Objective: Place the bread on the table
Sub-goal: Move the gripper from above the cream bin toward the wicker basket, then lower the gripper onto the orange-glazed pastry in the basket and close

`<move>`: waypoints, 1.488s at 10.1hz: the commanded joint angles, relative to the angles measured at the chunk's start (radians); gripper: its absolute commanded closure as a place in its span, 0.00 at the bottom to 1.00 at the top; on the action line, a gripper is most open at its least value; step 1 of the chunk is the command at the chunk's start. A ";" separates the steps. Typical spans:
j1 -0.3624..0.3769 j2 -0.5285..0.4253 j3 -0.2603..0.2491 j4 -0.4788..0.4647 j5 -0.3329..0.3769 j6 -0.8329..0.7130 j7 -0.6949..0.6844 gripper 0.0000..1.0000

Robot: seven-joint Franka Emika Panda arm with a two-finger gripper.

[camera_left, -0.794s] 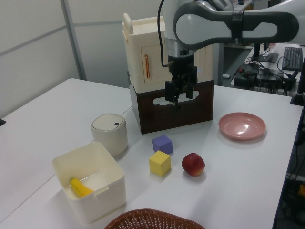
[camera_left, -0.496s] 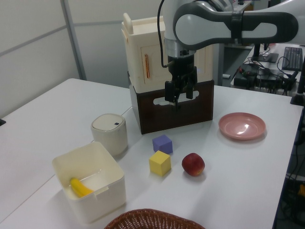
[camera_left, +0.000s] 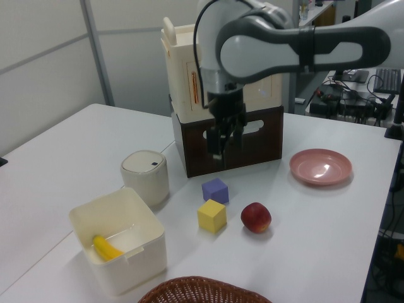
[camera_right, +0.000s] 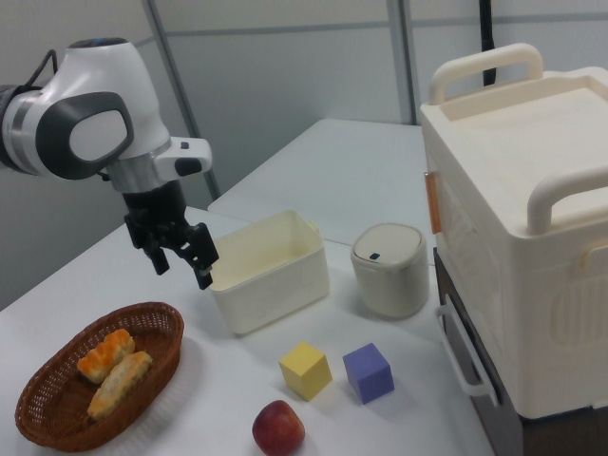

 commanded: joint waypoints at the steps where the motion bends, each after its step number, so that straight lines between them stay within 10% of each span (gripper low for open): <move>1: 0.122 -0.010 -0.009 -0.033 0.009 0.028 -0.003 0.00; 8: 0.418 0.126 -0.006 -0.097 0.020 0.210 0.308 0.00; 15: 0.443 0.361 0.092 -0.096 0.018 0.345 0.410 0.00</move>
